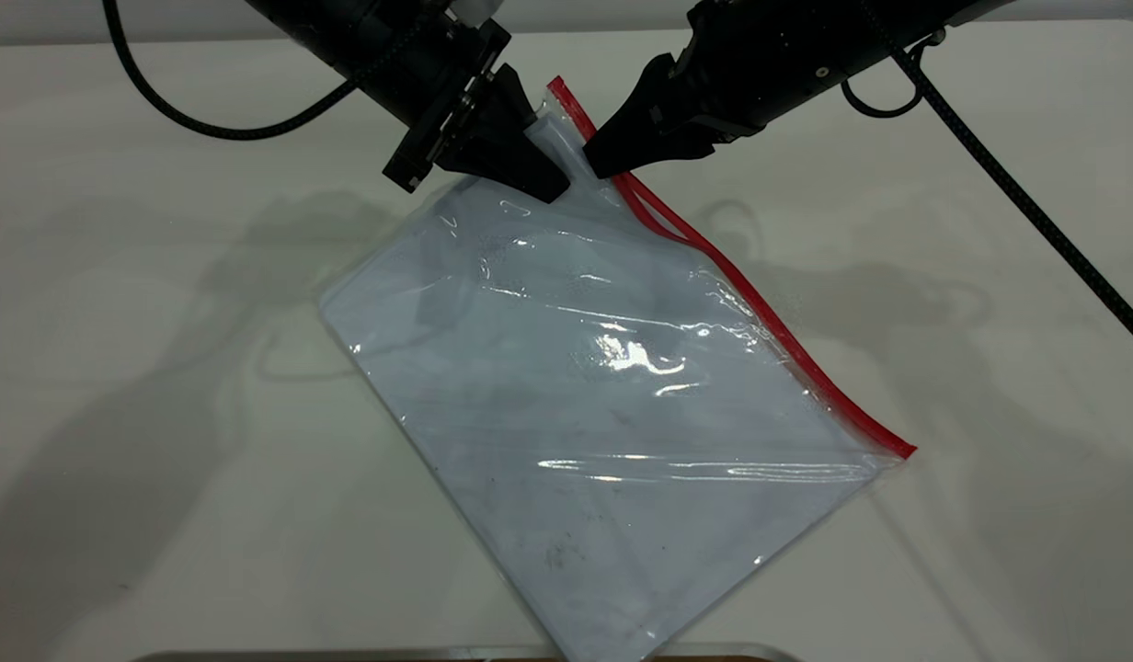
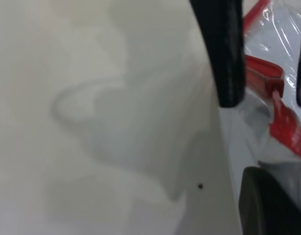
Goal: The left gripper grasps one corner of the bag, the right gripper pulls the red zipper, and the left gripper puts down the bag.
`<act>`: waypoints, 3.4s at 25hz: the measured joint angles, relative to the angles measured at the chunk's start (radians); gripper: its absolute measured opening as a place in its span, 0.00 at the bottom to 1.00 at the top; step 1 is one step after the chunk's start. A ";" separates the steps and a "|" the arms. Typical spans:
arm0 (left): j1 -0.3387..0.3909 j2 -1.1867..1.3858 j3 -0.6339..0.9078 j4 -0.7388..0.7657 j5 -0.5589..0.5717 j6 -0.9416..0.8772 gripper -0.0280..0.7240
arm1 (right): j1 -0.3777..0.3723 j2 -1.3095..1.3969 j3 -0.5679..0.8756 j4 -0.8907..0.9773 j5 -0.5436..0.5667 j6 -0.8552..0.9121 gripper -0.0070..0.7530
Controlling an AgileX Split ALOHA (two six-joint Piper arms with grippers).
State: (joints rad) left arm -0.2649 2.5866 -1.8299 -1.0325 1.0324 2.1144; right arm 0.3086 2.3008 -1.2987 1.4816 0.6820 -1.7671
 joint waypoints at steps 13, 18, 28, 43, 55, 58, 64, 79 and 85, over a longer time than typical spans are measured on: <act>0.000 0.000 0.000 -0.015 0.004 0.000 0.11 | 0.000 0.000 0.000 -0.002 0.000 -0.022 0.06; 0.002 0.000 -0.014 -0.015 0.006 -0.009 0.11 | 0.000 0.000 -0.003 -0.066 -0.007 0.031 0.06; 0.030 0.009 -0.145 0.014 0.071 -0.163 0.11 | 0.004 -0.012 -0.023 -0.251 -0.090 0.220 0.06; 0.129 0.008 -0.198 -0.010 0.121 -0.231 0.11 | -0.010 0.004 -0.012 -0.509 -0.139 0.381 0.06; 0.145 0.008 -0.200 0.054 0.112 -0.285 0.11 | -0.091 0.005 -0.012 -0.882 0.126 0.808 0.07; 0.145 0.008 -0.200 0.055 0.116 -0.286 0.11 | -0.101 0.005 -0.012 -0.947 0.183 0.882 0.07; 0.142 0.008 -0.200 0.055 0.118 -0.286 0.12 | -0.101 0.005 -0.012 -0.964 0.172 0.934 0.11; 0.151 -0.057 -0.200 0.162 -0.036 -0.598 0.81 | -0.103 0.000 -0.090 -1.002 0.084 0.936 0.78; 0.152 -0.259 -0.200 0.362 -0.023 -1.016 0.84 | -0.103 -0.105 -0.269 -1.023 0.175 0.965 0.78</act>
State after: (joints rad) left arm -0.1125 2.3278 -2.0299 -0.6703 1.0093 1.0987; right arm 0.2060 2.1960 -1.5673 0.4585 0.8567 -0.8026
